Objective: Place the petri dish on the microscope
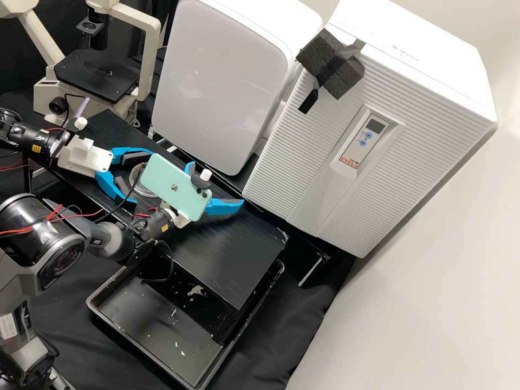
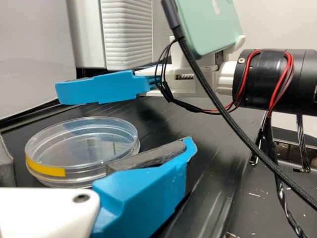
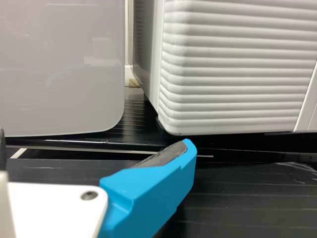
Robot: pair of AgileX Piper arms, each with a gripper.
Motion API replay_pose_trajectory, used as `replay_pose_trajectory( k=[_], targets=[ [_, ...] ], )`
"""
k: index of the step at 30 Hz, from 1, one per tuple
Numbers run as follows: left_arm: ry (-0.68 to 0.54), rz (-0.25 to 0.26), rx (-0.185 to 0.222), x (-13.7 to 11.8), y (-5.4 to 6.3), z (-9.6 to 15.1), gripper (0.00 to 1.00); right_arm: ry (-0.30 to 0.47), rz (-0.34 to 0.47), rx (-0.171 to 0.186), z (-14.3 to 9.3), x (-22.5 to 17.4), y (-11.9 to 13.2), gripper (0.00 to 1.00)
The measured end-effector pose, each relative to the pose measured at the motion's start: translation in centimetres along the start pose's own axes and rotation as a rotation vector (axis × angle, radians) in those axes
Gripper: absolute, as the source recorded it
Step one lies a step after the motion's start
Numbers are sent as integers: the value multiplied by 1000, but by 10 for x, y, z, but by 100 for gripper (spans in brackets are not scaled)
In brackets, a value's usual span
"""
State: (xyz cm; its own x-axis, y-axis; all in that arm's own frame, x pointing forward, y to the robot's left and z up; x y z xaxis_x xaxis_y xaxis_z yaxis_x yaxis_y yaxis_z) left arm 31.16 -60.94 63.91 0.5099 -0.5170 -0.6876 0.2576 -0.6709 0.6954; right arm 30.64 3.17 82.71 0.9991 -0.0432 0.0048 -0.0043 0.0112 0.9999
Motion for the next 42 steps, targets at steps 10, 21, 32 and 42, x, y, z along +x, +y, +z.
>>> replay_pose_trajectory(
  k=[10, 21, 32, 42],
  targets=[
    [11, -1, -17, 6, -1, 3, 100, 0, 0, 0, 0, 0, 0, 100],
    [28, 3, -23, 12, -3, 5, 0, 0, 0, 0, 0, 0, 0, 100],
    [26, 11, -8, 13, -4, 7, 0, 0, 0, 0, 0, 0, 0, 100],
    [19, 18, 2, 14, -3, 8, 0, 0, 0, 0, 0, 0, 0, 100]
  ],
)
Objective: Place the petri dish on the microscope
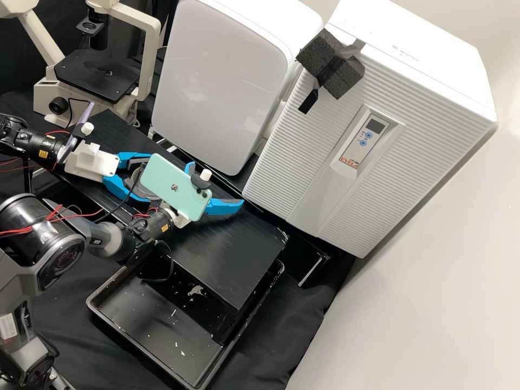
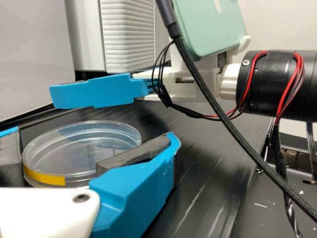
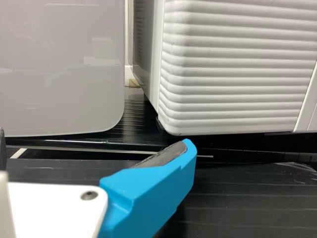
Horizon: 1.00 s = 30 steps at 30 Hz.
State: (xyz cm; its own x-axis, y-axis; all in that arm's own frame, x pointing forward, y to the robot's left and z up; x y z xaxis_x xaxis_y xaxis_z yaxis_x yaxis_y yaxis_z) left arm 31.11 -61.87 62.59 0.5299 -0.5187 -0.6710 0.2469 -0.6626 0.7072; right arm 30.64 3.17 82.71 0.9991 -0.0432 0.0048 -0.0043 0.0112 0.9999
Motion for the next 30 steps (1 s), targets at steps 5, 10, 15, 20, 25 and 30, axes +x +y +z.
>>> replay_pose_trajectory(
  k=[5, 10, 15, 20, 25, 30],
  targets=[
    [0, 0, 13, 0, 0, 0, 0, 0, 0, 0, 0, 0, 0, 100],
    [-1, 2, 13, 0, 0, 0, 0, 0, 0, 0, 0, 0, 0, 100],
    [-1, 2, 13, 0, 0, 0, 0, 0, 0, 0, 0, 0, 0, 100],
    [-3, 2, 11, -1, -1, 0, 0, 0, 0, 0, 0, 0, 0, 100],
    [-4, 1, 10, -1, -1, 0, 0, 0, 0, 0, 0, 0, 0, 100],
    [7, 9, -2, -7, -2, -3, 0, 0, 0, 0, 0, 0, 0, 100]
  ],
)
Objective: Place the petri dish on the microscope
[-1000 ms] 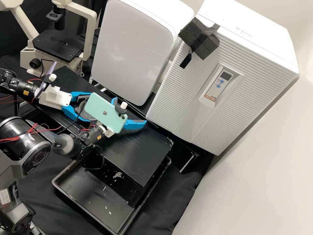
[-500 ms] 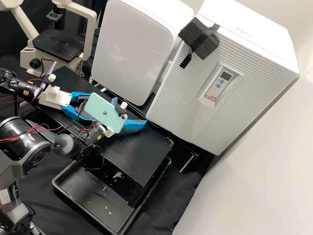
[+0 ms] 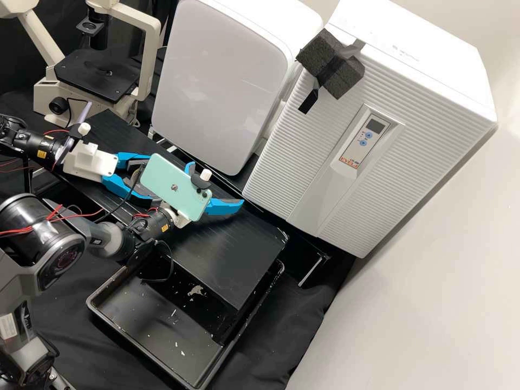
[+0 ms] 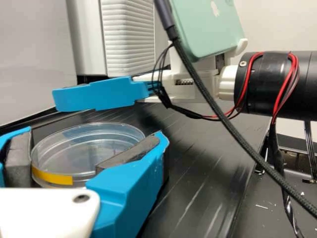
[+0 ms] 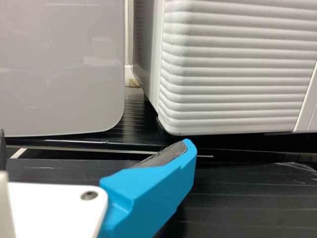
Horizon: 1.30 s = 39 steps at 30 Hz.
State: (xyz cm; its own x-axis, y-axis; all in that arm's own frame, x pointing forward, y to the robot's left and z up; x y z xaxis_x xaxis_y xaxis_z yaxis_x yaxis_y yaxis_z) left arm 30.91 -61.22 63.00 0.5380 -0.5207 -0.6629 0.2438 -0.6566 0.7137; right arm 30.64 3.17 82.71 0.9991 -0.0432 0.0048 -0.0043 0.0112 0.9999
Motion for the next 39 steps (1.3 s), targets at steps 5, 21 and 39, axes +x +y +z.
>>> replay_pose_trajectory(
  k=[5, 21, 39],
  targets=[
    [59, 3, -11, -19, 10, -11, 0, 0, 0, 0, 0, 0, 0, 100],
    [139, 159, -47, -74, 57, -23, 0, 0, 0, 0, 0, 0, 0, 100],
    [514, 249, -95, -137, 59, -119, 0, 0, 0, 0, 0, 0, 0, 100]
  ],
)
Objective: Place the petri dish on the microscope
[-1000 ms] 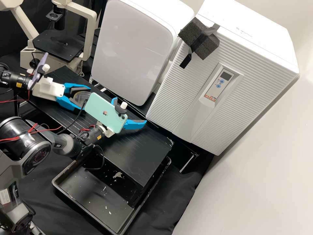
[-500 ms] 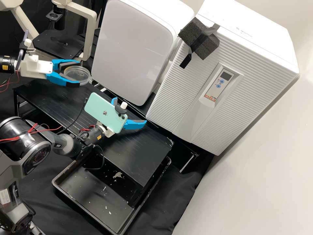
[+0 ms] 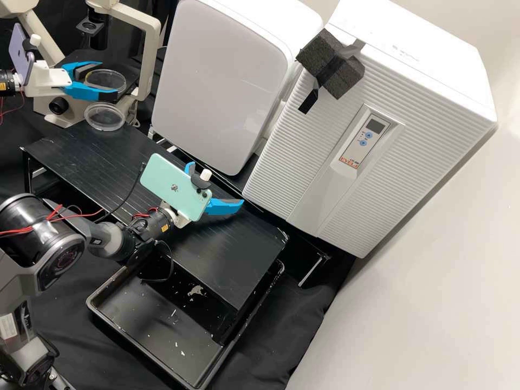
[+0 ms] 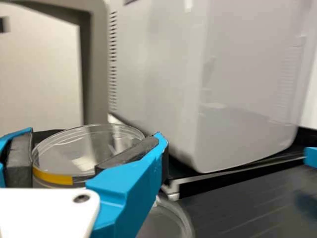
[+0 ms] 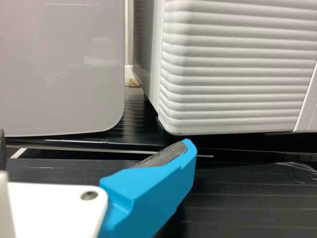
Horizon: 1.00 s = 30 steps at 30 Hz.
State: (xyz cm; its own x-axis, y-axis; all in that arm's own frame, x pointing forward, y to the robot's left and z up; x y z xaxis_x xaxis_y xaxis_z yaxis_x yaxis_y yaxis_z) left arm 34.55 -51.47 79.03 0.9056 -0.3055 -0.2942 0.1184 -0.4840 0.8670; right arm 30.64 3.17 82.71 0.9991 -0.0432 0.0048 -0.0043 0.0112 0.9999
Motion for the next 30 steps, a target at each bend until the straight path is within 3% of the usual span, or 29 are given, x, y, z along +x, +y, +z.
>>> replay_pose_trajectory(
  k=[10, 19, 23, 30],
  targets=[
    [14, -24, -2, -1, -9, -11, 0, 0, 0, 0, 0, 0, 0, 100],
    [-18, -48, -26, -1, -16, -1, 0, 0, 0, 0, 0, 0, 0, 100],
    [-48, -60, -19, -3, -19, 7, 0, 0, 0, 0, 0, 0, 0, 100],
    [-54, -52, -39, -5, -17, 10, 0, 0, 0, 0, 0, 0, 0, 100]
  ],
)
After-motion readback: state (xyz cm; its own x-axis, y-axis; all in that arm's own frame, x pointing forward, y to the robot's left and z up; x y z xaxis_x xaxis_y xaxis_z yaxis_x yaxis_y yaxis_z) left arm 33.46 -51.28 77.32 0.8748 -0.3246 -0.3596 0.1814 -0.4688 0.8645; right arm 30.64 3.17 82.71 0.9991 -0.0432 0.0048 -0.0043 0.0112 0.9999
